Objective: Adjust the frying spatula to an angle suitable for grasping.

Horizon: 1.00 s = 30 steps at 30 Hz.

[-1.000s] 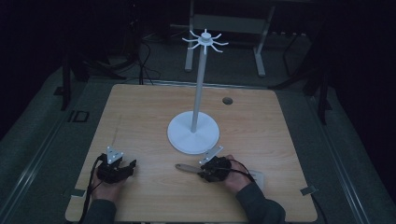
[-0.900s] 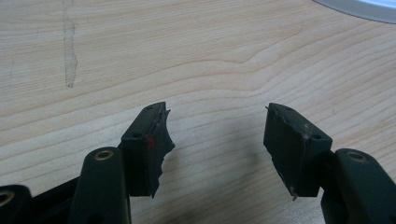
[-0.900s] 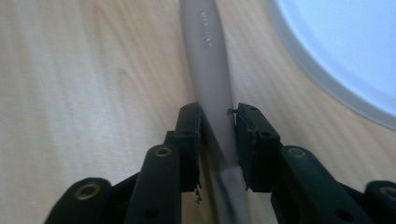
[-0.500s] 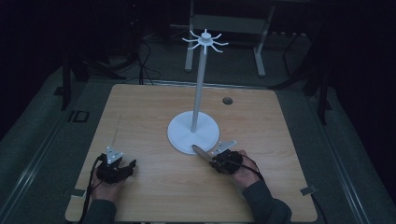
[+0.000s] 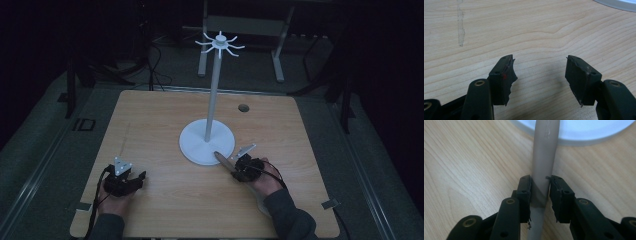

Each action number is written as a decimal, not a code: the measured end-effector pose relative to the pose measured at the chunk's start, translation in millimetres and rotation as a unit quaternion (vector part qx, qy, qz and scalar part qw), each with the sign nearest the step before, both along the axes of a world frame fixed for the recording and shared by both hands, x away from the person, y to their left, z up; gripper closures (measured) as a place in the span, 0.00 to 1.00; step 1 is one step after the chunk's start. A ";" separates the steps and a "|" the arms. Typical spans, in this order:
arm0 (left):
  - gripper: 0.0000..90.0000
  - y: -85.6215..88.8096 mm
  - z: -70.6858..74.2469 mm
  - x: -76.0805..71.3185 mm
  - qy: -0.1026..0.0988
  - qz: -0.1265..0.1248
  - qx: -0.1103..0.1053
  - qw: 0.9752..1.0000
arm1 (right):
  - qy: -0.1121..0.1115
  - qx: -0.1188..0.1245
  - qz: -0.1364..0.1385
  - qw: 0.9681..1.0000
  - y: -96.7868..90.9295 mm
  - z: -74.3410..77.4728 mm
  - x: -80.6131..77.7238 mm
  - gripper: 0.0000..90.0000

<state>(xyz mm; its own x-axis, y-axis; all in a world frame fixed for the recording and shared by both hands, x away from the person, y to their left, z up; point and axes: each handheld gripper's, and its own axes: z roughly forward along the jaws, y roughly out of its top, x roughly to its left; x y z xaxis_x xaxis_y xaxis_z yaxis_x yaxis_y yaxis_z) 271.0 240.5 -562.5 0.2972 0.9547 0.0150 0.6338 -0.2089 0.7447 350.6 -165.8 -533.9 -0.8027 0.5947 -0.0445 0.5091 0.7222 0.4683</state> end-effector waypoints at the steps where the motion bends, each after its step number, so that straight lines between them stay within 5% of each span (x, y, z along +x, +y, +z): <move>1: 0.45 0.1 0.0 0.0 0.000 0.000 0.000 1.000 | 0.007 -0.008 -0.002 1.000 1.1 -1.6 1.2 0.77; 11: 0.45 -0.4 -0.3 0.3 0.000 0.001 0.001 1.000 | 0.026 -0.013 -0.016 0.999 6.1 0.0 7.1 0.81; 30: 0.45 -0.6 -0.5 1.5 0.001 0.000 0.002 1.000 | -0.011 0.005 -0.028 1.000 1.2 7.4 1.5 0.81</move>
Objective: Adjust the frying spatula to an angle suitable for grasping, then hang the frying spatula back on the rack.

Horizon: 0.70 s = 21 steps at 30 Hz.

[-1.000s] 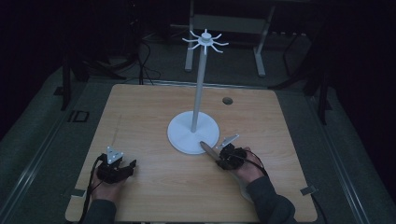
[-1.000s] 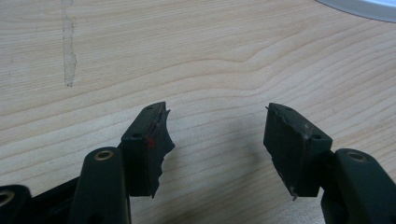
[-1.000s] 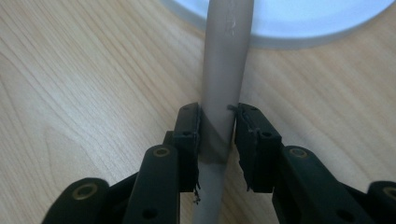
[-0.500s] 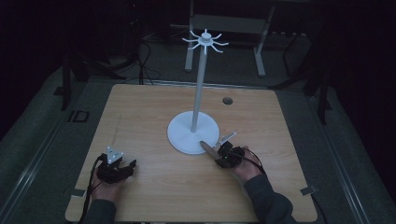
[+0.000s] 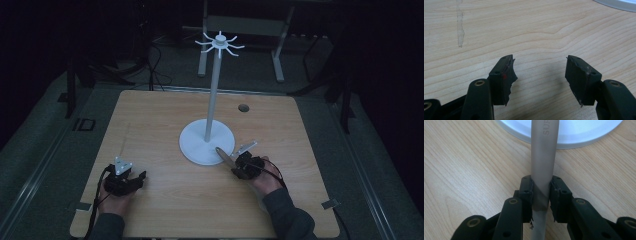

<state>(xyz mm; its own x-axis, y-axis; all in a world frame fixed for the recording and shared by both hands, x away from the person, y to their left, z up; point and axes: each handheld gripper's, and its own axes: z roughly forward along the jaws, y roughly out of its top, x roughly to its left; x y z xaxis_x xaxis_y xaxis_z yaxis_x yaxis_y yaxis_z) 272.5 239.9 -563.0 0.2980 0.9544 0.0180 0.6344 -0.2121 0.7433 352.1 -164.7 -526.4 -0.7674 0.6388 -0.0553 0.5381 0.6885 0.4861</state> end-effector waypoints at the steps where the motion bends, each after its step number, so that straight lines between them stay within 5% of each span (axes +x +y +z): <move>1: 0.45 0.0 -0.1 0.0 0.000 -0.001 0.001 1.000 | -0.001 0.003 0.000 1.000 -0.6 0.3 0.0 0.81; 21: 0.45 -0.1 0.3 -1.0 -0.001 0.002 0.001 1.000 | -0.060 0.043 -0.009 0.997 -5.4 21.2 -8.0 0.81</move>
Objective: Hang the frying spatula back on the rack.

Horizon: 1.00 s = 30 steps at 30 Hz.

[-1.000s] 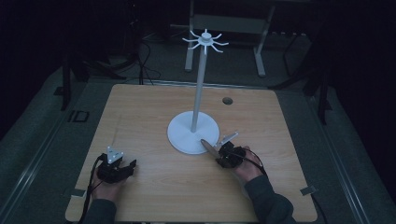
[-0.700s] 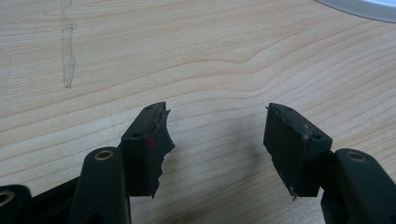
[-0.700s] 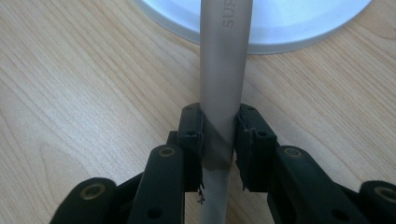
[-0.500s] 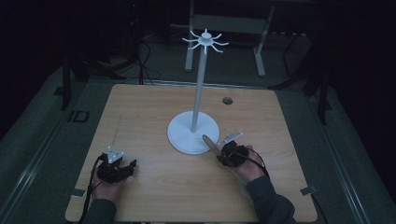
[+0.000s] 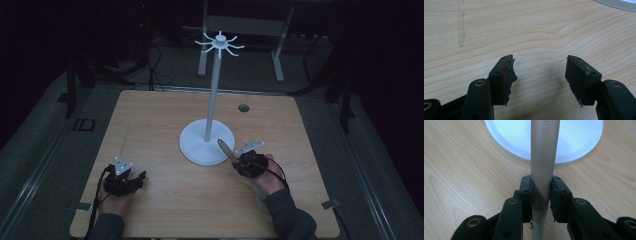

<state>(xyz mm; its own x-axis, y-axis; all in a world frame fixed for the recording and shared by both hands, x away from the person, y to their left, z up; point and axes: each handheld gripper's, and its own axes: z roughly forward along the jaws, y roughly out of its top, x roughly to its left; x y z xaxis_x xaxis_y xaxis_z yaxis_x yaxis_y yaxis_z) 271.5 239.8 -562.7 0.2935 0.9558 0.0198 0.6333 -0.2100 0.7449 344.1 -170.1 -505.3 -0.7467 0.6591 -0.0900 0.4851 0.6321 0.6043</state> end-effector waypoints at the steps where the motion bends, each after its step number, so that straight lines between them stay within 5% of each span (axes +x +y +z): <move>1: 0.45 0.0 0.1 -0.1 0.000 0.000 0.000 1.000 | -0.003 0.003 -0.001 1.000 -0.3 1.8 -0.4 0.81; 23: 0.45 0.1 0.3 -0.2 -0.002 0.001 -0.001 1.000 | -0.071 0.062 -0.018 0.995 -5.3 33.3 -6.7 0.81; 30: 0.45 0.2 0.3 -0.2 -0.001 0.001 -0.001 1.000 | -0.099 0.091 -0.024 0.991 -9.3 46.1 -8.7 0.81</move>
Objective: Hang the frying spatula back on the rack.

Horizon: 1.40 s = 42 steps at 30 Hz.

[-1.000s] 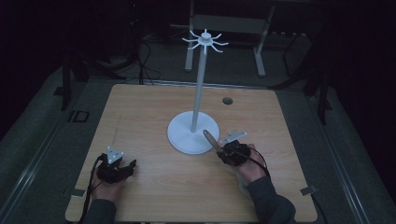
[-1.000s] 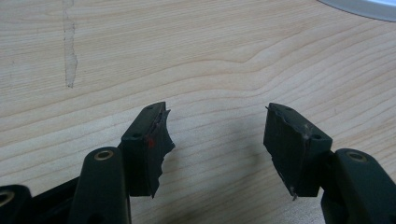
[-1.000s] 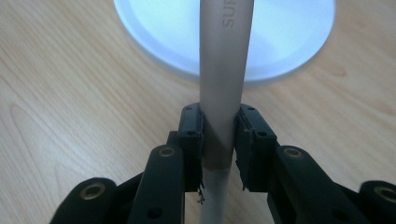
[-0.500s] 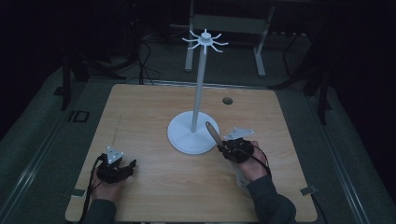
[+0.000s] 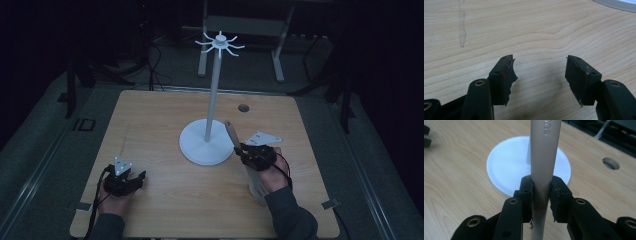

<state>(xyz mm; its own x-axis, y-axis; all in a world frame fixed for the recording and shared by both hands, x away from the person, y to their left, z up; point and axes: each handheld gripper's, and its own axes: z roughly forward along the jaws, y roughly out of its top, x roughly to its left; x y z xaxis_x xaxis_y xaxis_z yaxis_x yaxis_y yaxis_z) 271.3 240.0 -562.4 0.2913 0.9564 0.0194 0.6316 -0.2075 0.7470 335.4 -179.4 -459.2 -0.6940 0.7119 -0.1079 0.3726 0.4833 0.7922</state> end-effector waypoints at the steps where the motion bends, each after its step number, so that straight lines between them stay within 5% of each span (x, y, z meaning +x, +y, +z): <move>1: 0.45 0.0 -0.1 0.0 0.000 0.000 0.000 1.000 | -0.003 0.003 -0.001 1.000 -0.3 1.5 -0.6 0.81; 22: 0.45 0.3 0.1 0.1 0.000 -0.001 0.001 1.000 | -0.059 0.057 -0.025 0.996 -3.1 30.0 -2.6 0.81; 42: 0.45 0.8 0.5 -0.2 -0.001 0.000 -0.001 1.000 | -0.099 0.080 -0.024 0.992 4.4 40.7 -3.8 0.82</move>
<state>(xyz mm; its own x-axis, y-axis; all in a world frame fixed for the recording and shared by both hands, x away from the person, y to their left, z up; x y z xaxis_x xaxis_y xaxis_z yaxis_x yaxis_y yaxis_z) 271.2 240.8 -561.8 0.2916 0.9564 0.0188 0.6304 -0.2069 0.7482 331.6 -175.0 -418.5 -0.6345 0.7631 -0.1223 0.2212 0.3309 0.9174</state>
